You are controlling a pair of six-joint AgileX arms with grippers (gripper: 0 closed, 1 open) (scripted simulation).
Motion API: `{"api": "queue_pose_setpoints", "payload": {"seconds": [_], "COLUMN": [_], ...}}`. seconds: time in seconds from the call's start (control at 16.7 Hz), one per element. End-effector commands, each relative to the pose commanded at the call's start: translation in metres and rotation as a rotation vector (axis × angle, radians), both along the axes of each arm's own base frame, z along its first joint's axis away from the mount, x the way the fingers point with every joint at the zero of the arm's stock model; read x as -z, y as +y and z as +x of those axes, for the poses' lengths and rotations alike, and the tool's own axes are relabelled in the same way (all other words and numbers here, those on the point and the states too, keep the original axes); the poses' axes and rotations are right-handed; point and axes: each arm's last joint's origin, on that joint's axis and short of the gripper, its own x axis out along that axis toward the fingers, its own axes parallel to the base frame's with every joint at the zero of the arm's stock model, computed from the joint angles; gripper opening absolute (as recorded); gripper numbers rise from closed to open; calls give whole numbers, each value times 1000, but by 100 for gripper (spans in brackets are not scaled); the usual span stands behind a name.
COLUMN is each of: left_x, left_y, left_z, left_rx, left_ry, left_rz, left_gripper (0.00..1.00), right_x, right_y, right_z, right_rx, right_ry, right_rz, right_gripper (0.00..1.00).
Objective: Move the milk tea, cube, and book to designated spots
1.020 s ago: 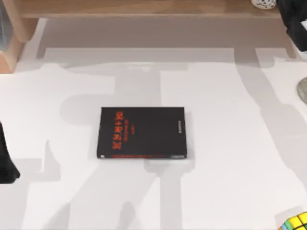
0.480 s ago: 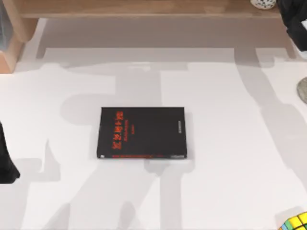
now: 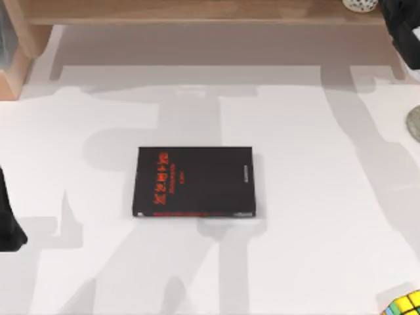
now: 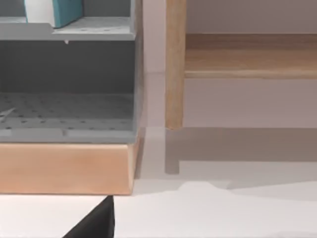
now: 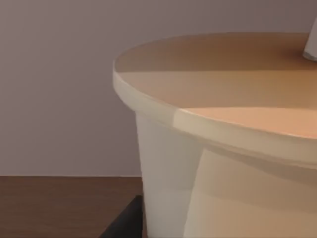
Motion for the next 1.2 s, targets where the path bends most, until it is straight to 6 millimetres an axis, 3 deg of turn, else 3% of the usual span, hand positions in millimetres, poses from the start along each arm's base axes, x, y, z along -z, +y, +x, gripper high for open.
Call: {"api": "queue_pose_setpoints", "payload": {"seconds": [0.3,0.78,1.2], "left_x": [0,0,0], "left_y": [0,0,0], "left_z": [0,0,0], "left_rx": [0,0,0], "left_ry": [0,0,0], "left_rz": [0,0,0], "left_gripper": [100,100,100], "right_x": [-7,-10,-8], "right_y": [3,1,-7], "right_z": [-10,-79,-83], "right_rx": [-2,-1,-13], "right_ry": [-14,1,-11], "right_rz": [2,1,6], "right_gripper": [0,0,0]}}
